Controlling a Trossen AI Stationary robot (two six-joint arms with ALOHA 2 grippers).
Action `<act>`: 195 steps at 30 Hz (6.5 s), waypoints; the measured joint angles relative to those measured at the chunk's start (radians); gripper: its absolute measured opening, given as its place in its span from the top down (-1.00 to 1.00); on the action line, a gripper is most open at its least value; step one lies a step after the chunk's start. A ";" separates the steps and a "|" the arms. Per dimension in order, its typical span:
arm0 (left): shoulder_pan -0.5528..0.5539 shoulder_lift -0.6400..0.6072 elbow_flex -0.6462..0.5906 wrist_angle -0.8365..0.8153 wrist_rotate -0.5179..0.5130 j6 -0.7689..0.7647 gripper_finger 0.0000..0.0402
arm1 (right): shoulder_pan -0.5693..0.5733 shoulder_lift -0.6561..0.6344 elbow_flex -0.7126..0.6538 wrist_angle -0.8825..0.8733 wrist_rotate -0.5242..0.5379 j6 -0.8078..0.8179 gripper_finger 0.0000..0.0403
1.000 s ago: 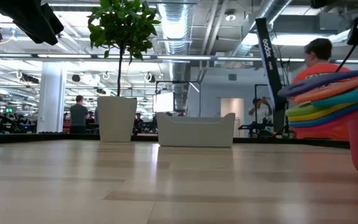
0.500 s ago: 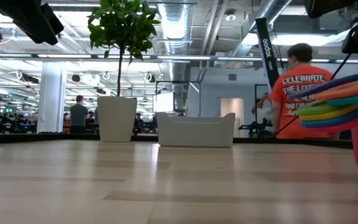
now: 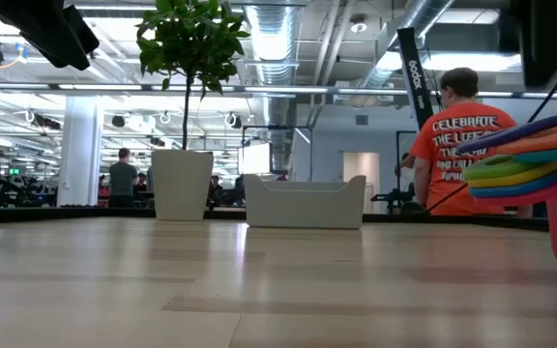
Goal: Nest measuring cups in basket
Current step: Put the nested measuring cups into the gray bin
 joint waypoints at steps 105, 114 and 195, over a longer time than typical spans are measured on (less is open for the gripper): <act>0.000 0.000 0.000 0.007 -0.017 -0.060 0.99 | -0.148 0.383 0.266 0.322 -0.095 0.116 0.87; 0.000 0.000 0.000 0.007 -0.017 -0.060 0.99 | -0.196 0.384 0.271 0.160 -0.094 0.059 0.87; 0.333 0.626 0.128 0.408 0.127 -0.035 0.99 | -0.223 -0.066 -0.114 -0.418 0.200 0.324 0.83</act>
